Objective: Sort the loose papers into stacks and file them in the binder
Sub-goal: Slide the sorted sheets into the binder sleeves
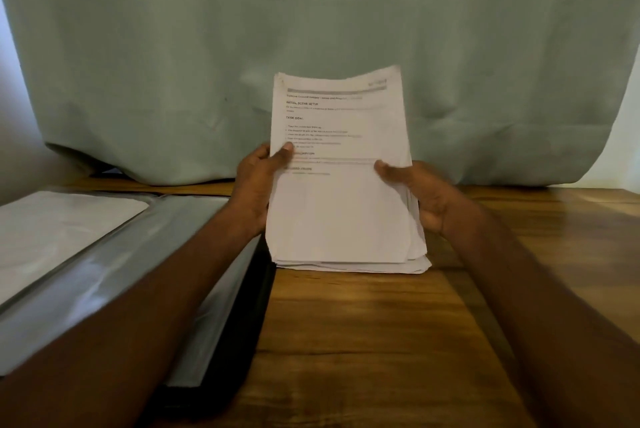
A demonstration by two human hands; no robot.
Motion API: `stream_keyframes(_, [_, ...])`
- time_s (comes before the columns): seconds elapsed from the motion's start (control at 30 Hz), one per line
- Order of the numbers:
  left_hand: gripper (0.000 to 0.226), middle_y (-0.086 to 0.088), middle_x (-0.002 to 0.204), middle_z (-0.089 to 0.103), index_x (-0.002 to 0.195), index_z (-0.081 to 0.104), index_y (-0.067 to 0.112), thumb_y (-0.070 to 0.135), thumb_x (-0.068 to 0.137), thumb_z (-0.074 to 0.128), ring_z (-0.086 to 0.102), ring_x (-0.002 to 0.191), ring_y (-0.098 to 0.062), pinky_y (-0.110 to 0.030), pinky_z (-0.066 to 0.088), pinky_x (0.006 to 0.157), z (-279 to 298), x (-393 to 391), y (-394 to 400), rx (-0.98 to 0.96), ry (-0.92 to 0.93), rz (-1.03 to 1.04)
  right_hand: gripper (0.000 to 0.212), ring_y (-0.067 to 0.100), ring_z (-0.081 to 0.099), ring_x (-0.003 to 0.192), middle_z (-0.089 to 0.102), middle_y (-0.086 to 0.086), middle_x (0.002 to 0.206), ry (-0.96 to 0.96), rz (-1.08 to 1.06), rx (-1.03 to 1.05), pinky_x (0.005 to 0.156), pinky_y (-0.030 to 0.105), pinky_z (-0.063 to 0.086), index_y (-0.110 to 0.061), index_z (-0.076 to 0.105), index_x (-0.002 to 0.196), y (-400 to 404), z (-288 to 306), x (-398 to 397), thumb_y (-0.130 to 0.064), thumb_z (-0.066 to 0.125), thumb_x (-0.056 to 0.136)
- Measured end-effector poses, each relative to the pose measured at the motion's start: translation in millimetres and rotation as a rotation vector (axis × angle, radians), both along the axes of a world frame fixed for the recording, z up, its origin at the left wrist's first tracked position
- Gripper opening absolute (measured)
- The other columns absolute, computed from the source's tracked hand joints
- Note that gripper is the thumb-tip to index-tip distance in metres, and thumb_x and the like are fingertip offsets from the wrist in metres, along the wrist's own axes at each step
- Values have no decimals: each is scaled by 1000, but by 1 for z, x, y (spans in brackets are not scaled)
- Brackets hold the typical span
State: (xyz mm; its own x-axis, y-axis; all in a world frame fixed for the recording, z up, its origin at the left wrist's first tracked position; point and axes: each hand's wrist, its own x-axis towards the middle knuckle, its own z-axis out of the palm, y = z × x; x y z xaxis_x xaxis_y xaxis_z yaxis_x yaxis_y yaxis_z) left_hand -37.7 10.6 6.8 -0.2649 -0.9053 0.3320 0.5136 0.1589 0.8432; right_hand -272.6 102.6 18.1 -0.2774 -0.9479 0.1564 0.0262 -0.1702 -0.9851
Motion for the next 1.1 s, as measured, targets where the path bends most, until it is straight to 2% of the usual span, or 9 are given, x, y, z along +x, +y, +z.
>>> stream_keyframes(0.13, [44, -9, 126, 71, 133, 65, 13, 18, 91, 75, 69, 116, -29, -50, 52, 103, -7, -2, 11, -44, -287, -194, 35, 31, 70, 110, 74, 11, 119, -83, -160, -180, 104, 49, 53, -4, 68, 126, -7, 9, 1, -22, 70, 95])
stream_keyframes(0.33, [43, -11, 121, 73, 130, 67, 9, 15, 88, 77, 70, 112, -31, -45, 57, 95, -1, -9, 16, -58, -97, -74, 39, 26, 73, 108, 75, 5, 118, 60, -31, -177, 97, 41, 57, -12, 69, 126, 13, 21, 6, -17, 77, 89])
stream_keyframes(0.47, [45, -11, 126, 71, 134, 64, 10, 18, 90, 75, 69, 115, -30, -45, 57, 97, -1, -3, 11, -20, -182, -205, 40, 21, 72, 100, 75, 1, 114, 224, -156, -157, 96, 36, 57, -13, 68, 125, 17, 25, 9, -15, 79, 87])
stream_keyframes(0.53, [43, -10, 120, 74, 128, 67, 9, 23, 88, 78, 72, 110, -28, -40, 60, 90, -4, -2, 12, -32, -342, -184, 39, 17, 70, 95, 73, 1, 113, 167, -264, -207, 89, 32, 57, -11, 67, 126, 16, 27, 10, -17, 77, 89])
stream_keyframes(0.6, [32, -6, 107, 78, 112, 72, 12, 28, 86, 81, 75, 93, -22, -33, 62, 70, -7, -5, 14, -111, -517, -16, 33, 8, 67, 85, 71, -7, 104, 121, -319, -252, 71, 19, 54, -15, 66, 125, 15, 25, 11, -19, 74, 93])
stream_keyframes(0.7, [28, 0, 101, 75, 106, 71, 17, 22, 83, 85, 69, 73, -5, -22, 54, 53, -14, -11, 13, -292, -607, 195, 24, 1, 66, 80, 68, -17, 92, 126, -287, -268, 59, 11, 51, -22, 66, 115, 14, 20, 16, -19, 75, 92])
stream_keyframes(0.83, [52, 11, 116, 70, 127, 68, 17, 20, 79, 87, 66, 92, 12, -13, 56, 84, -21, -16, 15, -503, -607, 238, 33, 0, 61, 87, 64, -14, 102, 208, -329, -268, 65, 13, 47, -19, 63, 126, 9, 9, 22, -12, 70, 95])
stream_keyframes(1.0, [41, 3, 118, 75, 126, 69, 14, 29, 89, 79, 71, 109, -17, -45, 58, 96, -13, -12, 11, -444, -387, 213, 32, 0, 63, 89, 68, -10, 105, 145, -423, -355, 67, 11, 50, -16, 64, 129, 7, 5, 27, -10, 64, 98])
stream_keyframes(1.1, [41, 0, 115, 75, 122, 69, 10, 27, 87, 81, 72, 106, -20, -49, 58, 95, -11, -10, 10, -409, -358, 257, 30, 1, 66, 95, 69, -10, 108, 112, -461, -427, 73, 12, 54, -19, 65, 125, 8, 2, 31, -9, 66, 96])
